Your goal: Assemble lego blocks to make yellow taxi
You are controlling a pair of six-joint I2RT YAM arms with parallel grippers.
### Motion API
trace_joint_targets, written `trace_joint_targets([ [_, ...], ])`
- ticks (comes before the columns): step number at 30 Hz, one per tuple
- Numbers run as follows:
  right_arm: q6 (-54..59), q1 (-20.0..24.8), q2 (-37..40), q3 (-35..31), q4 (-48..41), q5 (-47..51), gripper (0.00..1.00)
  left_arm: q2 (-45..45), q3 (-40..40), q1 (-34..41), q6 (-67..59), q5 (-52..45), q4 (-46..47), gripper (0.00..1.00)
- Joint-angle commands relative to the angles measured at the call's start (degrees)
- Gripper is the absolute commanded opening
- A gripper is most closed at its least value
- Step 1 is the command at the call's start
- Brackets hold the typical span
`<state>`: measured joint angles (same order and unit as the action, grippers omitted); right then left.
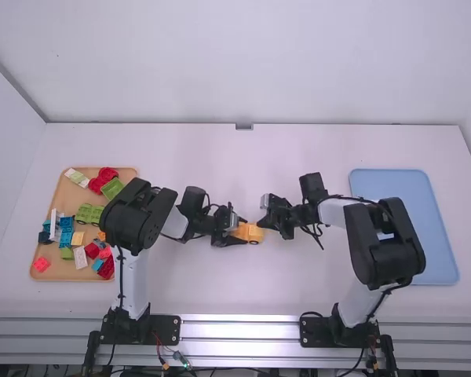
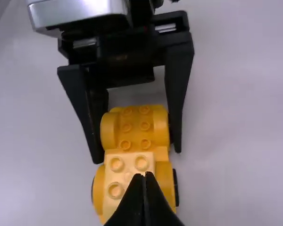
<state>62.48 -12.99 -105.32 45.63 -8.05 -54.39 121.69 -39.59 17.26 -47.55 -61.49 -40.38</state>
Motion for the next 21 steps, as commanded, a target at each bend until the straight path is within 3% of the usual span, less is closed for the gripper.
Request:
trace_joint_targets([
  [1,0.13,-1.55,1.11,0.57,-0.28,3.5,0.0,0.52,0.22,0.44,0.24,2.03,1.09,0.35],
  [9,-8.59,-6.95,0.72,0.55,2.25,18.32,0.0,0.52,0.57,0.44,0.63,2.25,0.68,0.33],
  [21,-6.32,-11.54,0.72,0.55,-6.29,32.13,0.0,0.52,-1.03,0.42,3.21,2.45,0.87,0.31],
])
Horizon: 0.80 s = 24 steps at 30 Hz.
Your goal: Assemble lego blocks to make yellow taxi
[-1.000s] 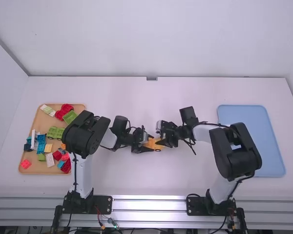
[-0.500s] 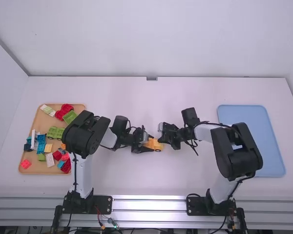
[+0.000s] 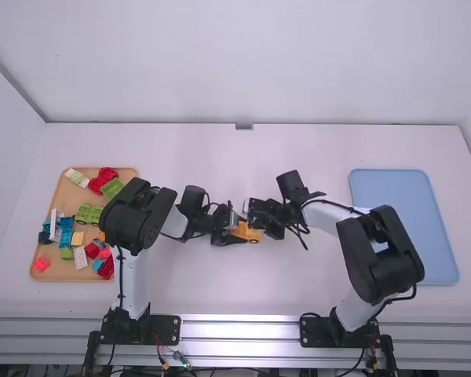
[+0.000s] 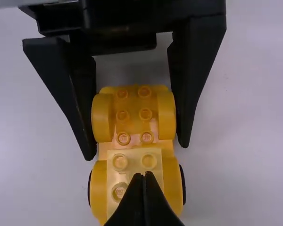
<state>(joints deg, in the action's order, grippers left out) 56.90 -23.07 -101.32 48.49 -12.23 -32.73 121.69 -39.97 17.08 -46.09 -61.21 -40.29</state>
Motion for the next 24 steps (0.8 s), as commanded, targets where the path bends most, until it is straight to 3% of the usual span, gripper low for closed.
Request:
trace_joint_targets([
  [1,-0.74,-1.42,-3.28,-2.32,-2.29,10.58,0.0,0.52,-0.63,0.61,1.73,2.16,0.76,0.31],
  [6,0.57,-1.38,-3.28,-2.34,-4.28,10.05,0.0,0.52,-0.63,0.57,1.7,2.16,0.61,0.31],
  [9,0.39,-1.22,-3.19,-2.32,-0.07,8.61,0.0,0.52,-0.66,0.55,1.73,2.14,0.63,0.33],
  [12,0.35,-0.37,-2.23,-2.32,5.03,1.62,0.0,0.52,-0.68,0.68,1.73,2.16,0.52,0.35],
  [13,0.26,0.66,-0.66,-2.25,7.65,-5.03,0.03,0.52,-0.63,0.52,1.75,2.19,0.15,0.35],
  [14,0.31,1.6,0.48,-2.27,8.83,-9.2,0.12,0.52,-0.63,0.57,1.73,2.19,0.15,0.36],
  [15,0.35,1.99,0.87,-2.27,9.07,-10.49,0.13,0.52,-0.63,0.61,1.73,2.19,0.15,0.36],
  [16,0.17,3.39,2.23,-2.27,10.1,-13.86,0.3,0.52,-0.7,0.68,1.73,2.19,0.17,0.38],
  [17,-0.81,4.85,3.45,-2.27,10.64,-15.67,0.56,0.52,-0.68,0.5,1.73,2.16,0.13,0.39],
  [18,-1.33,5.51,4.02,-2.27,10.8,-15.91,0.74,0.52,-0.66,0.52,1.7,2.16,0.11,0.39],
  [19,-2.21,6.51,4.92,-2.27,10.75,-15.72,0.99,0.52,-0.63,0.68,1.75,2.19,0.02,0.4],
  [20,-3.58,7.52,5.9,-2.27,10.43,-15.15,0.99,0.52,-0.63,0.83,1.7,2.19,0.11,0.44],
  [22,-6.71,9.01,7.67,-2.32,9.49,-13.38,0.99,0.52,-0.66,0.92,1.75,2.14,0.11,0.66],
  [23,-6.86,9.09,7.8,-2.32,9.33,-13.29,0.98,0.52,-0.66,0.92,1.75,2.16,0.13,0.71],
  [24,-6.93,9.7,8.46,-2.32,8.17,-13.38,0.99,0.52,-0.7,0.87,1.75,2.16,0.15,0.92],
])
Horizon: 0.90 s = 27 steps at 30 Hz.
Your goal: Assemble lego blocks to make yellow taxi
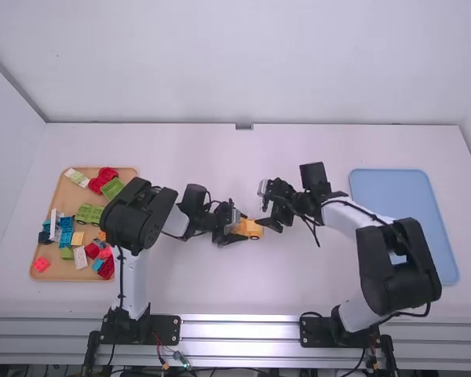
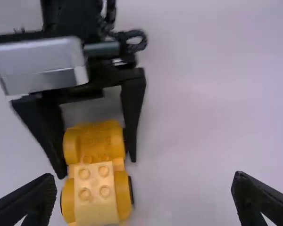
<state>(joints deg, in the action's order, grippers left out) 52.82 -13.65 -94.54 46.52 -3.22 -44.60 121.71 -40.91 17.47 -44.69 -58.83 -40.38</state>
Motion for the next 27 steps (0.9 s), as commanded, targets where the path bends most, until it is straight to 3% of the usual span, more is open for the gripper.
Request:
trace_joint_targets([
  [1,-2.47,0.68,1.77,-0.35,-1.38,-1.68,0.99,0.39,0.31,0.42,0.37,-0.26,0.15,0.99],
  [7,-1.6,0.85,1.75,-0.35,-1.9,-1.7,0.99,-4.0,1.62,-1.9,6.23,-0.24,0.39,0.99],
  [13,-1.6,0.87,1.77,-0.35,-1.03,-1.66,0.99,-14.29,5.81,-7.56,8.68,2.54,3.58,0.99],
  [23,-1.62,0.85,1.77,-0.35,1.14,-1.66,0.99,-35.3,8.63,-29.9,27.5,14.71,25.33,0.99],
  [27,-1.6,0.87,1.77,-0.35,2.03,-1.68,0.99,-43.47,8.61,-41.92,31.32,26.23,37.2,0.99],
])
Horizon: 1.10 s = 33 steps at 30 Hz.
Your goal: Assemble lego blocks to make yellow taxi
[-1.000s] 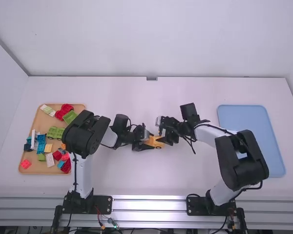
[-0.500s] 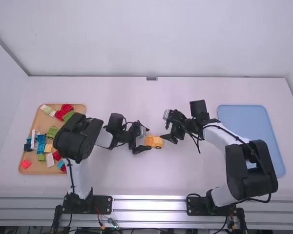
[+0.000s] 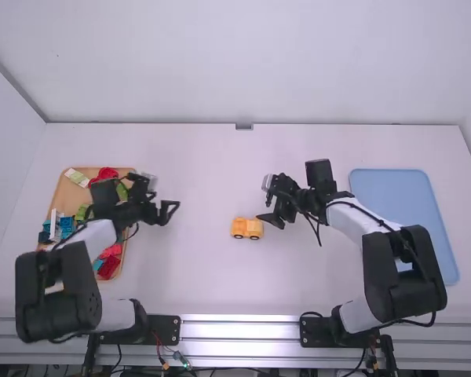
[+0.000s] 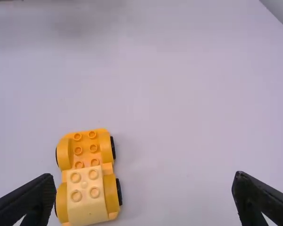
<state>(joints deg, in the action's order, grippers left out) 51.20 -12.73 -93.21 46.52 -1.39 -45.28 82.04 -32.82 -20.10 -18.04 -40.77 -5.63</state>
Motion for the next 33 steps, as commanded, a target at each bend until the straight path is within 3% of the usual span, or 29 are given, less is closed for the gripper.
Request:
trace_joint_targets([
  [1,0.02,-0.04,0.44,-0.35,0.42,-0.96,0.99,-5.27,0.52,-6.45,5.38,10.54,4.31,0.99],
  [4,-1.49,-0.04,0.44,-0.35,2.12,-0.94,0.99,-10.47,0.39,-14.25,7.34,18.23,9.81,0.99],
  [9,-7.48,-0.04,0.44,-0.35,5.81,1.9,0.99,-10.99,-3.61,-21.2,7.93,23.34,18.86,0.99],
  [14,-10.91,-0.07,0.44,-0.35,8.07,6.56,0.99,-4.85,-11.41,-23.87,7.1,30.95,29.09,0.99],
  [19,-10.75,0.46,0.44,-0.15,9.68,6.8,0.99,3.06,-16.96,-23.8,3.08,34.95,33.11,1.0],
  [21,-10.95,0.9,0.44,0.15,10.1,6.78,0.98,5.29,-18.23,-23.96,2.97,36.04,33.83,0.97],
  [23,-10.93,1.55,0.44,1.22,10.08,6.73,0.99,8.66,-20.09,-23.96,3.21,39.26,35.41,0.87],
  [26,-10.93,1.95,0.44,2.62,9.97,6.29,0.99,11.67,-21.88,-23.74,3.21,43.5,37.13,0.84],
  [29,-10.95,1.84,0.44,4.07,9.99,6.34,0.99,13.68,-22.12,-24.22,0.94,43.93,35.74,0.73],
  [33,-10.93,1.75,0.44,5.22,9.9,6.36,0.99,14.82,-21.81,-24.15,-3.04,41.66,34.86,0.71],
])
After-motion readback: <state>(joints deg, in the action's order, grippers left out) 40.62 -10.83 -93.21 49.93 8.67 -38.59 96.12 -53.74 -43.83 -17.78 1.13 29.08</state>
